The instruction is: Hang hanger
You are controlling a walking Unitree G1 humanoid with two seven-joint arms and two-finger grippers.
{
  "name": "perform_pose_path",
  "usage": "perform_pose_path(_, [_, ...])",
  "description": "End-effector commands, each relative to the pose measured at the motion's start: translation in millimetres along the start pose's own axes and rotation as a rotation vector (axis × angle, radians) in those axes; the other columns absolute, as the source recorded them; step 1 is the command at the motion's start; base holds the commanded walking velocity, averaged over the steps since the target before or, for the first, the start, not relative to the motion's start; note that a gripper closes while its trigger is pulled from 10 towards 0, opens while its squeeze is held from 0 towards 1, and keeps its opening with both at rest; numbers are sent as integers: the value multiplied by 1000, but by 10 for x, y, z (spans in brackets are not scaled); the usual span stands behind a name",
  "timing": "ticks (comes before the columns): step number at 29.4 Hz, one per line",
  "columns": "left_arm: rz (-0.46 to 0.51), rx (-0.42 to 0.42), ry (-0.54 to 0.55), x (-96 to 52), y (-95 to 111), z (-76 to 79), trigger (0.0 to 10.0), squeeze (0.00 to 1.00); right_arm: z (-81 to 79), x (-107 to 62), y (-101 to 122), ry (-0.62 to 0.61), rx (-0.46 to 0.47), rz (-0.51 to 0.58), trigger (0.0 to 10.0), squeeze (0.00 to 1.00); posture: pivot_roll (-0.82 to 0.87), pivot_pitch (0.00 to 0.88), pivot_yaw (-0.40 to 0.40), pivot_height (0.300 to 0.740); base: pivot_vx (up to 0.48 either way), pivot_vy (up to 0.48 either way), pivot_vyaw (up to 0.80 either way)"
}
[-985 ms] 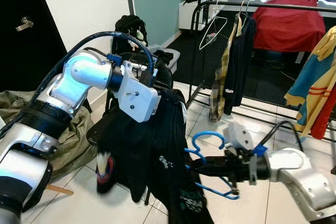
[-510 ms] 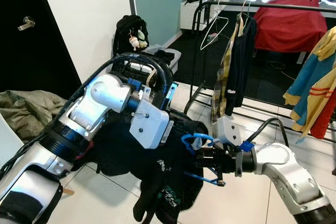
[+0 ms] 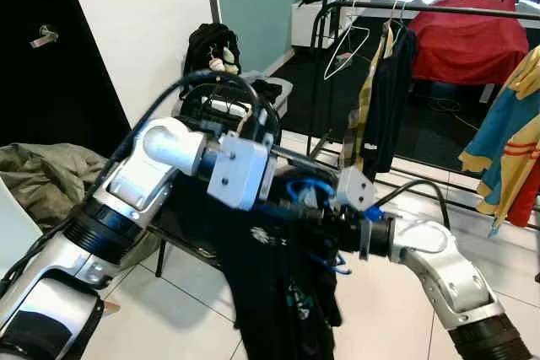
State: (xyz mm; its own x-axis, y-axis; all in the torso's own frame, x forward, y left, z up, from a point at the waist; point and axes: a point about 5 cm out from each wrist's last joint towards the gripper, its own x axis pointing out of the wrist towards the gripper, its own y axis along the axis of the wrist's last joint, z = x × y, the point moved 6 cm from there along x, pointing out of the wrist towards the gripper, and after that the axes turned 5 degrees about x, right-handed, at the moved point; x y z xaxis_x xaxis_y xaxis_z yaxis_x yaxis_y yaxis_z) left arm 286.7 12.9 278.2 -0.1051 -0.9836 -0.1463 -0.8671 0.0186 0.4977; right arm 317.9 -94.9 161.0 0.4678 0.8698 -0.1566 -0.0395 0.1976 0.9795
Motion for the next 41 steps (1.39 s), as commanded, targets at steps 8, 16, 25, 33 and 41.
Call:
perform_pose_path(8, [-99, 110, 269, -350, 9, -572, 10000, 1000, -20, 81, 182, -8, 16, 119, 10000, 0, -67, 0, 69, 740, 0, 0, 0])
perform_pose_path(16, [-147, 169, 591, -775, 94, -1008, 10000, 1000, 82, 69, 388, -62, 36, 228, 10000, 0, -65, 0, 68, 740, 0, 0, 0])
perform_pose_path(25, [-82, -33, 1057, -1222, -30, -1108, 10000, 0, 235, -194, 982, -87, 152, 569, 10000, 0, -53, 0, 57, 740, 0, 0, 0])
perform_pose_path(33, [-85, -131, 1037, -1033, -215, -848, 10000, 0, 120, -209, 957, -5, 127, 535, 10000, 0, -50, 0, 50, 740, 0, 0, 0])
perform_pose_path(41, [-87, -19, 922, -1245, 52, -874, 10000, 0, 56, -298, 588, 49, 75, 312, 10000, 0, -45, 0, 51, 740, 0, 0, 0])
